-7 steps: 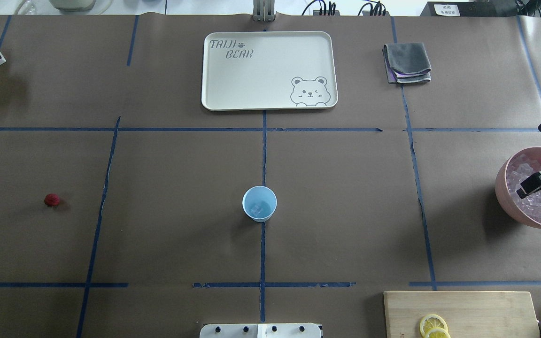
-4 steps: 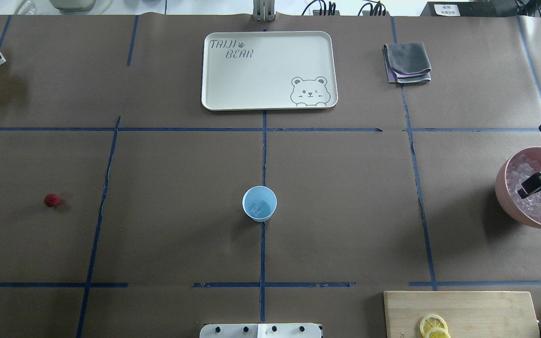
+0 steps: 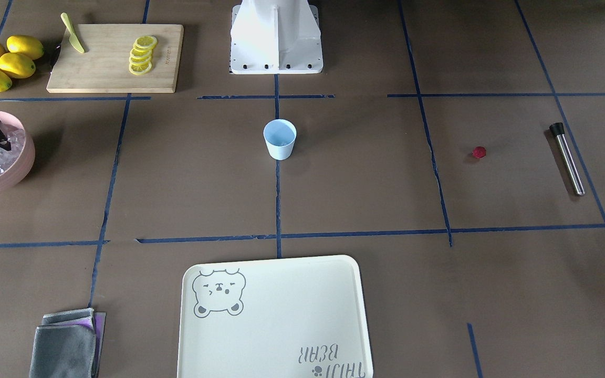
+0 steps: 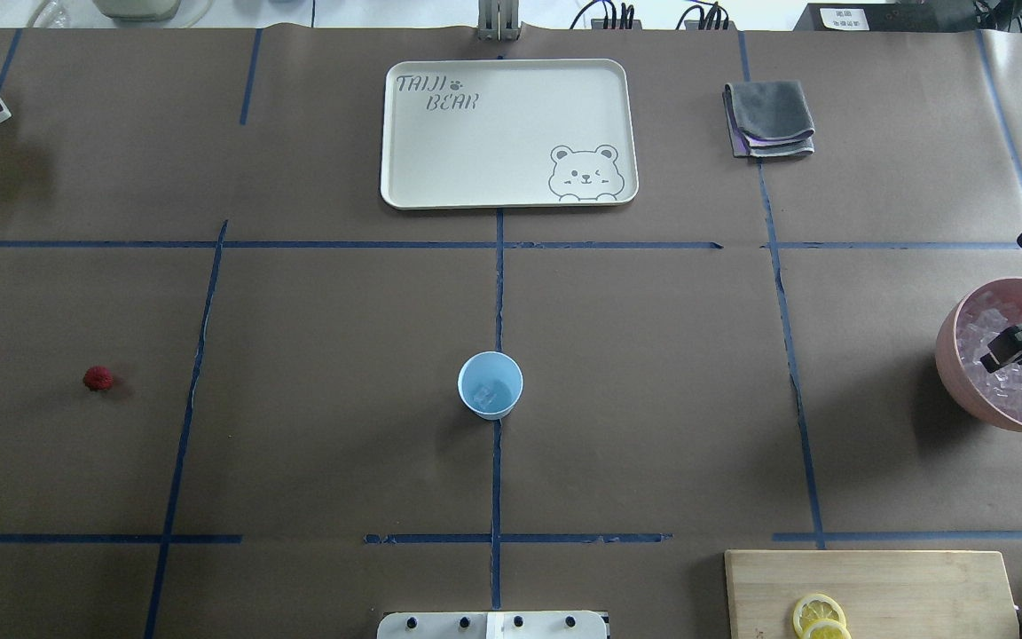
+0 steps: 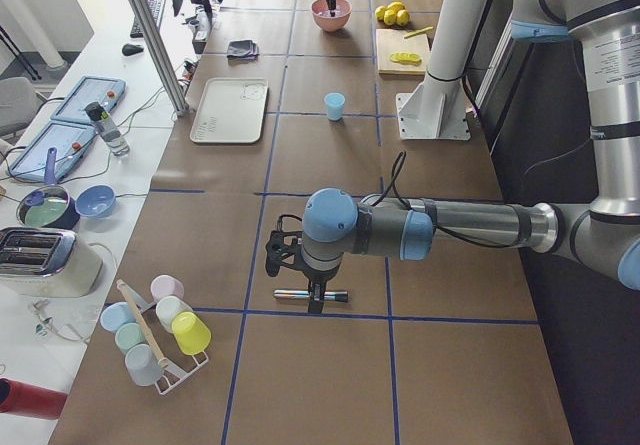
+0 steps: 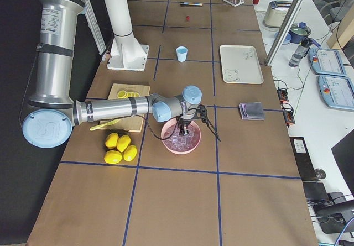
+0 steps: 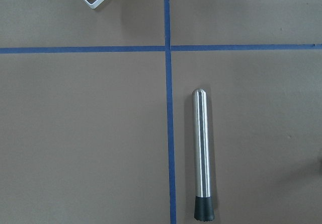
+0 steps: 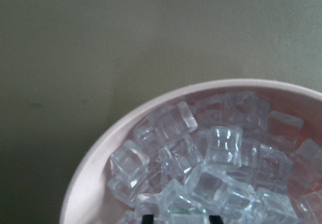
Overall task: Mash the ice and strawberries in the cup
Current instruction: 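Scoop more ice cubes from the pink bowl with the right gripper, then carry the scooped ice with the right gripper to the light-blue cup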
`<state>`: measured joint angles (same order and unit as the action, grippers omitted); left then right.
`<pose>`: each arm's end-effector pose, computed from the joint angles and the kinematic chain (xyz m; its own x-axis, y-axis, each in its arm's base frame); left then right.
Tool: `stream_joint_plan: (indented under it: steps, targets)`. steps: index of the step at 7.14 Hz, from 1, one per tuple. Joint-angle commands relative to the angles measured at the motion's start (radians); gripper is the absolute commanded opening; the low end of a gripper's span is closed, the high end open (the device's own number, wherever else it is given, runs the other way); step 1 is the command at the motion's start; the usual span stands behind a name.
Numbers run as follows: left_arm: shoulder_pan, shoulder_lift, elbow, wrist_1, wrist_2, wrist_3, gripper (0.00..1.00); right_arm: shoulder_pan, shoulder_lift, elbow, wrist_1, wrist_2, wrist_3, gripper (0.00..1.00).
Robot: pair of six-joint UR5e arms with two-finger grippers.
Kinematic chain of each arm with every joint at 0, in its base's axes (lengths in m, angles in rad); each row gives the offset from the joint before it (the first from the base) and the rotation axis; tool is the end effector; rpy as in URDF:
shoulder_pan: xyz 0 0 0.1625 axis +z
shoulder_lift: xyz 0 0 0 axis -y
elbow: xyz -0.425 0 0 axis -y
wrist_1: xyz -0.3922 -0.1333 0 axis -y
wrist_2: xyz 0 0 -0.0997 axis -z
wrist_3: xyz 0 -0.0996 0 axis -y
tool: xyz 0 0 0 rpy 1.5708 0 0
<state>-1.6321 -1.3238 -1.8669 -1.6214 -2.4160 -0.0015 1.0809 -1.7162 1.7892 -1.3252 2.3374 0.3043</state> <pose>-0.0828 -0.3893 0.6112 0.6668 0.0322 -0.7445 0.0620 0.9932 0.0984 -0.1535 -0.4244 0.5913 0.6427 -0.2552 0.7224 0.2665 0.9585 0.1015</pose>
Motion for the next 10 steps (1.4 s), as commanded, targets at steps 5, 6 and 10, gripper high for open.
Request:
stream_joint_plan:
  steps: [5, 6, 10]
  targets:
    - [0.0, 0.0, 0.0, 0.0, 0.0, 0.0, 1.0, 0.08, -0.066, 0.183, -0.012, 0.034, -0.011, 0.01]
    - [0.0, 0.0, 0.0, 0.0, 0.0, 0.0, 1.0, 0.088, -0.059, 0.235, -0.011, 0.046, -0.008, 0.0]
    - [0.0, 0.0, 0.002, 0.0, 0.0, 0.0, 1.0, 0.016, 0.126, 0.269, -0.101, -0.013, 0.115, 0.01]
